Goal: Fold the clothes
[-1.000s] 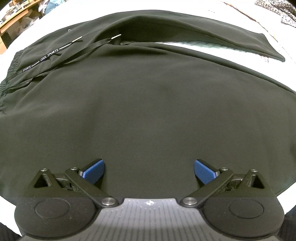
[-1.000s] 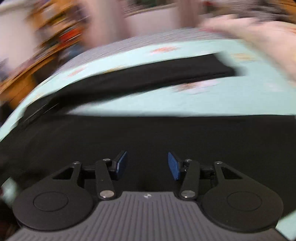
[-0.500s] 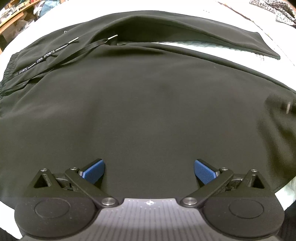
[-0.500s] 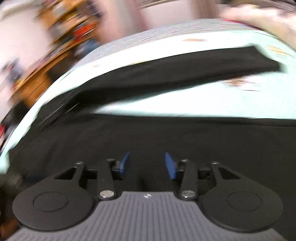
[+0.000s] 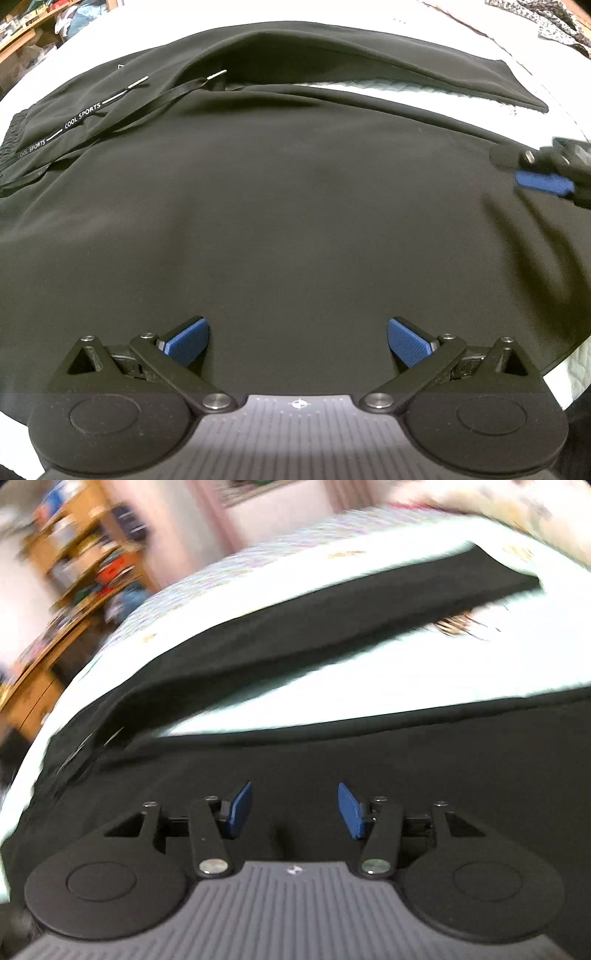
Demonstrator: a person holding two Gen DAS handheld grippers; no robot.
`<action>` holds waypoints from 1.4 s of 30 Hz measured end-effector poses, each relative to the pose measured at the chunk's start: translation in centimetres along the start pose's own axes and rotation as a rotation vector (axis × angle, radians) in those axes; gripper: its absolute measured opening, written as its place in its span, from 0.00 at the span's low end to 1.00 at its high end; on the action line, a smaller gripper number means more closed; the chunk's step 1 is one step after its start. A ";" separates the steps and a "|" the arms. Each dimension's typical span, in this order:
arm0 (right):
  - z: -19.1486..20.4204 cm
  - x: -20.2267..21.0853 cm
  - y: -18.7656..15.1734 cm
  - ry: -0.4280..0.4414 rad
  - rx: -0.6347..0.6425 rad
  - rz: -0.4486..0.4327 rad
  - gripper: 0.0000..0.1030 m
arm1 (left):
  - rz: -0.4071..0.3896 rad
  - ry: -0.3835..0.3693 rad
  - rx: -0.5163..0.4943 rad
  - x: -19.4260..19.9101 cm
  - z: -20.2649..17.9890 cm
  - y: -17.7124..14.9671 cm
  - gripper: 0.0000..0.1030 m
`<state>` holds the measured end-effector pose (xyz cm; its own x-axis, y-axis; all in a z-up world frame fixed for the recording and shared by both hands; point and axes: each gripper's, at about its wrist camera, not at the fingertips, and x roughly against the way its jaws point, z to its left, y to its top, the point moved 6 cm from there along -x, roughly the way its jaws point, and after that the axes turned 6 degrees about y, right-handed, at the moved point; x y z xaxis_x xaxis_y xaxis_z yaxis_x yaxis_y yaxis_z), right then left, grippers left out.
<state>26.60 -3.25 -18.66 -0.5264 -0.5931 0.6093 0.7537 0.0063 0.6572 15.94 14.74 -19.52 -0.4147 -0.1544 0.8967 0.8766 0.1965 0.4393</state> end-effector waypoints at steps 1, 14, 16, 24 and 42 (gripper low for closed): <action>1.1 0.5 -0.8 0.047 0.036 0.021 0.56 | 0.000 0.000 0.000 0.0 0.0 0.0 0.99; -5.6 7.9 -4.8 0.072 -0.329 -0.016 0.52 | -0.013 -0.034 -0.032 0.5 0.3 -0.4 0.99; -6.5 10.3 -4.9 0.033 -0.353 -0.048 0.56 | -0.014 -0.034 -0.024 1.0 0.4 -0.7 0.99; -9.4 12.7 -9.5 0.178 -0.485 -0.029 0.59 | -0.008 -0.016 0.109 3.3 4.9 -2.2 0.93; -10.9 10.9 -8.4 0.118 -0.527 -0.086 0.63 | -0.336 -0.121 1.062 6.4 32.9 -11.8 0.99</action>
<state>18.81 -18.54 -22.36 -0.5698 -0.6603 0.4892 0.8210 -0.4323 0.3729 -5.08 43.30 -17.23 -0.6625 -0.2711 0.6983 0.0870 0.8980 0.4312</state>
